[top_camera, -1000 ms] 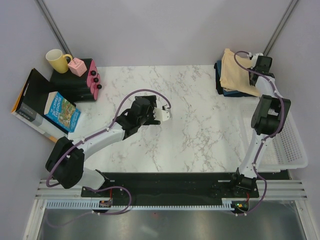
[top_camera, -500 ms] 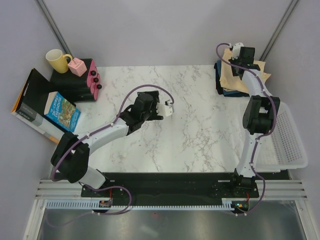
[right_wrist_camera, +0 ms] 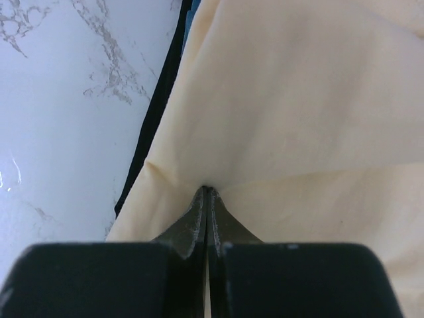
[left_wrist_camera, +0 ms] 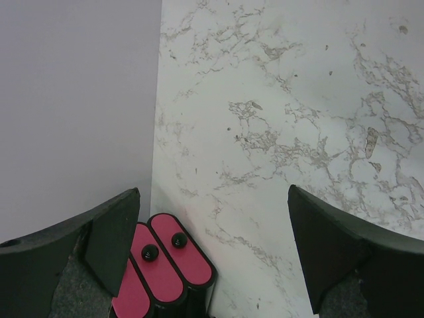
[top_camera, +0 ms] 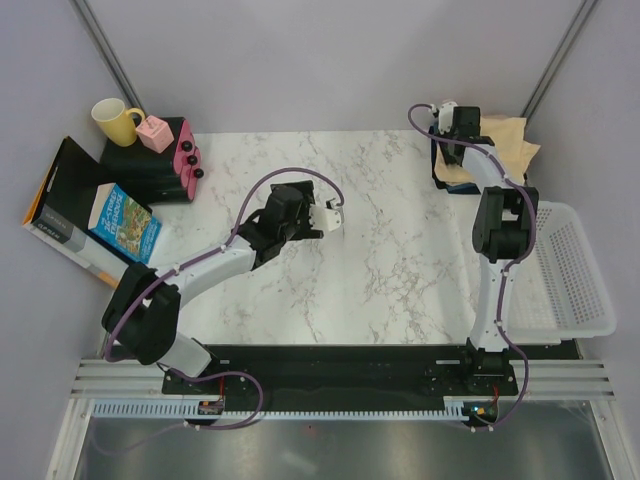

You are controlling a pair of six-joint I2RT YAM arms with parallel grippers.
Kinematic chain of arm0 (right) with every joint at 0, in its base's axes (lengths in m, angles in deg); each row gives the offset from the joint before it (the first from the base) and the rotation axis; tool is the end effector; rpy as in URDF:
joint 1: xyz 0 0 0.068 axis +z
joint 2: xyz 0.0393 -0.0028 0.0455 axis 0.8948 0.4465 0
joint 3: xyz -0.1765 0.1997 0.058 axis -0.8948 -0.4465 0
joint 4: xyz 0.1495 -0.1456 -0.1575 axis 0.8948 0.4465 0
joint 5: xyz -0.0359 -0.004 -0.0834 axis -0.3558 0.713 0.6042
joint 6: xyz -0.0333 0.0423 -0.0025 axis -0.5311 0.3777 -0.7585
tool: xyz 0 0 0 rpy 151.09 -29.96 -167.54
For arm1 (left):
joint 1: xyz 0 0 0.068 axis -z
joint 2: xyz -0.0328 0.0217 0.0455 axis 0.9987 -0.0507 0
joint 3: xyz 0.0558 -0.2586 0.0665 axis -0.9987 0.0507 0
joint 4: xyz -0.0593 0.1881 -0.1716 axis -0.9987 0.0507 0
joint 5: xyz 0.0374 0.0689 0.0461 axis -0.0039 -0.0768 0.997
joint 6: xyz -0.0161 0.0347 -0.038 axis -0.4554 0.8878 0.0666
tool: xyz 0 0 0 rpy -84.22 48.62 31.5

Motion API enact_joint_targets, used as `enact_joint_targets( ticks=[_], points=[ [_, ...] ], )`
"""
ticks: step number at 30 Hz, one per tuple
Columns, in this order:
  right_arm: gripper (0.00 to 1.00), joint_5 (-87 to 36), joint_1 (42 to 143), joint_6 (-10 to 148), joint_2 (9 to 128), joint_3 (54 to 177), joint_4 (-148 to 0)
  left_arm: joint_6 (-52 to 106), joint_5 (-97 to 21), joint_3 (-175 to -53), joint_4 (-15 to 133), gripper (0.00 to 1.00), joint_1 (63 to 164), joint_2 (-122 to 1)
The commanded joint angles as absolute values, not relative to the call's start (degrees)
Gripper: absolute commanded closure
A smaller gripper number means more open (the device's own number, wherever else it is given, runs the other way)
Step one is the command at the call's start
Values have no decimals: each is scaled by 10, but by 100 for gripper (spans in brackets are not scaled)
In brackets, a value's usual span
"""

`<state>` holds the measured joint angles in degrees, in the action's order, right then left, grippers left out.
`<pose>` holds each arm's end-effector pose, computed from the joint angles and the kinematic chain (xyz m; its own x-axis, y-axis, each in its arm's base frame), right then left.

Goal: Fold and stack the t-shirts
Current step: Reset both grippers

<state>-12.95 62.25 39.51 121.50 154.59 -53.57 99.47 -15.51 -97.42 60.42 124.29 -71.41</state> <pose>0.5381 -0.0146 0.2073 -0.6331 -0.3676 -0.6812 -0.1687 0.9244 -0.3421 0.2738 -0.1967 0.2494 0.1627 0.9339 -0.3185 0.5501 0.1821 0.8150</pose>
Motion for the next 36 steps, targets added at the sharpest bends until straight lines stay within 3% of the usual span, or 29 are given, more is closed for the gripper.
enact_joint_targets(
  ticks=[1,7,9,10,11,12,13,17,20,24,32,36],
  points=[
    [100,-125,630,395,1140,1536,-508,967,-152,-986,559,1,1240,-688],
    [95,-113,631,389,1011,1526,-509,922,-144,-1044,564,1,1240,-655],
    [80,-140,650,392,951,1494,-508,903,-166,-1060,577,1,1240,-643],
    [70,-155,656,392,932,1481,-504,897,-180,-1074,585,1,1240,-637],
    [44,-177,661,394,910,1449,-499,890,-208,-1080,588,1,1240,-629],
    [27,-198,674,404,874,1434,-495,860,-223,-1087,588,1,1241,-627],
    [2,-211,681,413,856,1419,-492,847,-228,-1101,588,1,1243,-627],
    [2,-273,716,466,771,1336,-501,703,-264,-1163,606,1,1246,-632],
    [2,-231,753,562,712,1294,-532,661,-324,-1195,607,1,1248,-637],
    [2,-168,819,602,647,1265,-546,604,-302,-1221,621,1,1249,-641],
    [2,-197,831,587,572,1192,-528,595,-275,-1059,616,1,1240,-556],
    [2,-134,832,558,529,1134,-525,607,-178,-995,613,1,1233,-513]
  ],
)
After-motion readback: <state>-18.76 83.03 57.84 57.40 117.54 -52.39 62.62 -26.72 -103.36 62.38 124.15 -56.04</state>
